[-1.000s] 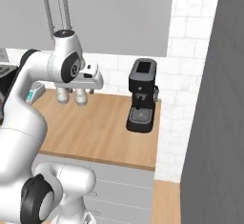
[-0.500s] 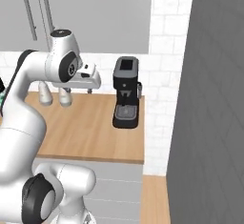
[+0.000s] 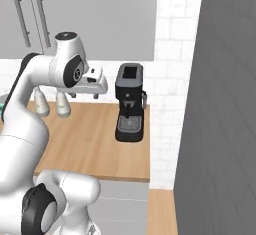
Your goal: Navigate to the coffee machine.
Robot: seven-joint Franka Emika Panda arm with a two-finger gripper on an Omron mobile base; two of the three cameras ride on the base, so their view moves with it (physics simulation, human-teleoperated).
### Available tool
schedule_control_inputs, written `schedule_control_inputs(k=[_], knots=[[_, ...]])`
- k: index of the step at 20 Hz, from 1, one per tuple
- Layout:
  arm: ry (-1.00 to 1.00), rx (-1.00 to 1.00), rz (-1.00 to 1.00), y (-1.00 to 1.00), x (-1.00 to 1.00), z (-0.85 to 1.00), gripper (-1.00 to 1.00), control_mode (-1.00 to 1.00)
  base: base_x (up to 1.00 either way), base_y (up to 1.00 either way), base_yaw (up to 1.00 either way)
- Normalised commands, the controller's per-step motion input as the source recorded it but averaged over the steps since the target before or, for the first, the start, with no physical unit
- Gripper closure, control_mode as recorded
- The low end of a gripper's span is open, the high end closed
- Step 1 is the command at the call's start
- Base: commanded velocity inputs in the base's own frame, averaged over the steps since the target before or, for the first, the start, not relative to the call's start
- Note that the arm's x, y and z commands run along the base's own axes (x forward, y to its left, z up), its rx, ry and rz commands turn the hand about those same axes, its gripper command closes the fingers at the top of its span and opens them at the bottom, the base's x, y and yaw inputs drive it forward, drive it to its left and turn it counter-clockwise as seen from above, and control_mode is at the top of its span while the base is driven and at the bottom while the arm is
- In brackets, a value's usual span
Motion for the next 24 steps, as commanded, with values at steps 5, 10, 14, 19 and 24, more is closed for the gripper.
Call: schedule_control_inputs(k=[5,10,14,19,24], knots=[[0.00,0.00,0.00,0.00,0.00,0.00,-1.00,1.00,0.22,-0.25,0.00],[0.00,0.00,0.00,0.00,0.00,0.00,-1.00,1.00,0.00,-0.29,0.00],[0.00,0.00,0.00,0.00,0.00,0.00,-1.00,1.00,-0.01,-0.16,0.00],[0.00,0.00,0.00,0.00,0.00,0.00,-1.00,1.00,0.00,-0.56,-0.01],[0.00,0.00,0.00,0.00,0.00,0.00,-1.00,1.00,0.00,-0.54,-0.02]])
